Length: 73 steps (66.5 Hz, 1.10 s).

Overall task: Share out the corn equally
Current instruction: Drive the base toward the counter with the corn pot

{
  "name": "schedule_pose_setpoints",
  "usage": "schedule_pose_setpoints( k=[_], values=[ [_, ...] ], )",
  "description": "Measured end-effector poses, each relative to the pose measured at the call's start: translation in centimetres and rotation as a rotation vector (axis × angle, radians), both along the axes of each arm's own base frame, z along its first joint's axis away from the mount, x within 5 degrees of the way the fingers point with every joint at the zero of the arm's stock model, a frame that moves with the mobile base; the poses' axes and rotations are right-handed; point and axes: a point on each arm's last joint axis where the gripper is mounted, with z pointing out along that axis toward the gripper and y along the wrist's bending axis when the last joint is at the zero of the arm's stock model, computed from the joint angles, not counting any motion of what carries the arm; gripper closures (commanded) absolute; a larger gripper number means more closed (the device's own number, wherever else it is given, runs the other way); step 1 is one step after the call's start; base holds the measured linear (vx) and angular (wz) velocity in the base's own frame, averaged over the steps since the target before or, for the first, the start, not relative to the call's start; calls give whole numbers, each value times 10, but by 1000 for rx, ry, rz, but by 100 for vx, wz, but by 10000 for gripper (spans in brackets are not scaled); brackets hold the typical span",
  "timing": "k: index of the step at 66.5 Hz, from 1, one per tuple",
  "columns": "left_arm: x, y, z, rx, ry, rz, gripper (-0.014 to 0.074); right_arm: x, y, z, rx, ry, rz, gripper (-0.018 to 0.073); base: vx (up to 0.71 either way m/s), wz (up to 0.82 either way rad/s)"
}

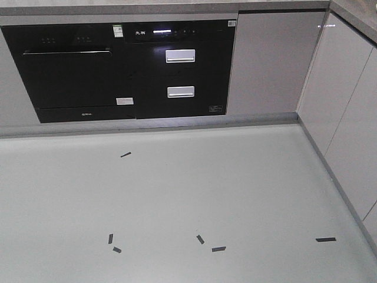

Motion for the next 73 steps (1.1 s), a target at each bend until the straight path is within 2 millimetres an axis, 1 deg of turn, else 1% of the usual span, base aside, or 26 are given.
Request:
schedule_pose_setpoints(
  k=[73],
  values=[
    [0, 0, 0, 0, 0, 0, 603, 0, 0, 0, 0, 0, 0, 562, 0, 0]
  ],
)
